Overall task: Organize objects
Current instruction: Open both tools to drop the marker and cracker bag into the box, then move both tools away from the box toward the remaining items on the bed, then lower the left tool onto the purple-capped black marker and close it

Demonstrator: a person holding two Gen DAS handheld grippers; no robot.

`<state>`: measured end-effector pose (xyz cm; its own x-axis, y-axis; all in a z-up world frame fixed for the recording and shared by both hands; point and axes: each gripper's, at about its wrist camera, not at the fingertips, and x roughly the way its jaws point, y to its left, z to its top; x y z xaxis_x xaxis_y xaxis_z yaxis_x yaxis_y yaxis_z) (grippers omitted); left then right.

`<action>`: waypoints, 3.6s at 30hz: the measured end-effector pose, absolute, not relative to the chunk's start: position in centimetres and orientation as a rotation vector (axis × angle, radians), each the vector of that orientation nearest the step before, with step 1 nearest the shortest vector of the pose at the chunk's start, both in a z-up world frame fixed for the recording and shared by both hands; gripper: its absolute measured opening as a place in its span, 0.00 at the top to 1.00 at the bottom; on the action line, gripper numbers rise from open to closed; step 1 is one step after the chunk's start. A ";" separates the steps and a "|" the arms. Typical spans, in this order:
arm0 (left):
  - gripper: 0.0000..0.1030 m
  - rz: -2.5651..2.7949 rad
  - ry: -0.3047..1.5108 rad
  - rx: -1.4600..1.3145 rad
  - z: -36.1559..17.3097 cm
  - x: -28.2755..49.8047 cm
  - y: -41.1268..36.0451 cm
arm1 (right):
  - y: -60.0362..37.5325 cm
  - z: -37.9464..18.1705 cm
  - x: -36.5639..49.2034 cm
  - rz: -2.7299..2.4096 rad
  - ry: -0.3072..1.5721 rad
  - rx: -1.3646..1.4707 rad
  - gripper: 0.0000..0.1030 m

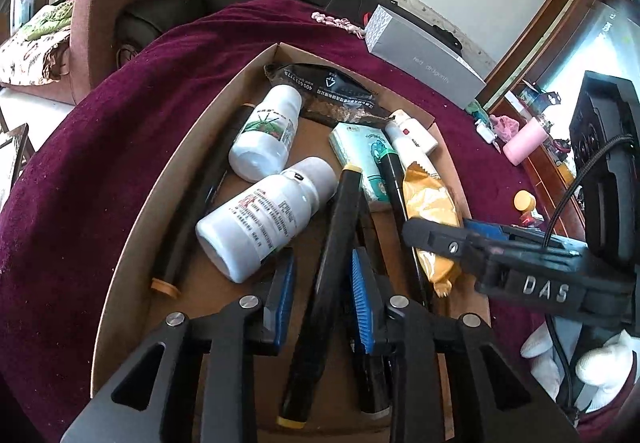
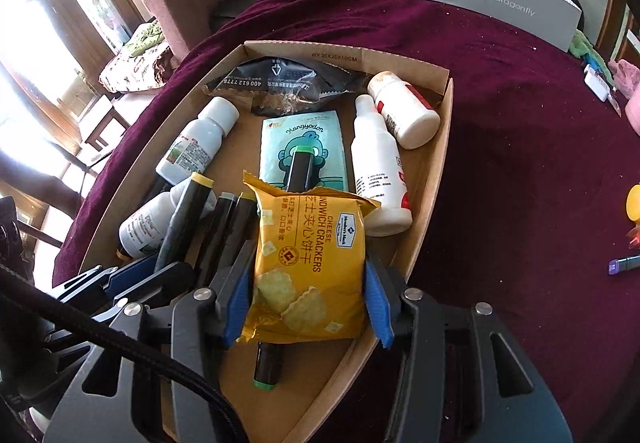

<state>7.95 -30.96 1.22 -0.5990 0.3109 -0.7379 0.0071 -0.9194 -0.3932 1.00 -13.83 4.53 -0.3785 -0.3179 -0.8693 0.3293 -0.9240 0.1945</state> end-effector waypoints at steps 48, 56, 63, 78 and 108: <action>0.55 2.714 -0.308 -1.207 8.4 9.0 -21.5 | -3.0 9.4 6.2 -2.578 0.012 1.207 0.42; 0.55 2.775 -0.253 -1.141 9.5 9.7 -21.1 | -1.5 9.7 6.5 -2.602 0.006 1.184 0.39; 0.53 2.775 -0.240 -1.136 9.6 9.6 -20.8 | -1.7 9.8 6.7 -2.623 0.039 1.166 0.39; 0.53 2.748 -0.151 -1.139 9.8 7.9 -17.2 | 1.3 9.4 5.9 -2.700 0.043 1.176 0.35; 0.54 2.187 0.366 -1.193 3.3 -3.8 11.1 | 32.1 3.8 0.3 -2.801 -1.077 1.164 0.29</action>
<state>-3.85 11.08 3.25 -0.4054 0.3820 -0.8305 -0.6318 -0.7737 -0.0474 0.27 32.11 3.78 -0.7357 -0.1742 -0.6545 -0.3093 -0.7733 0.5535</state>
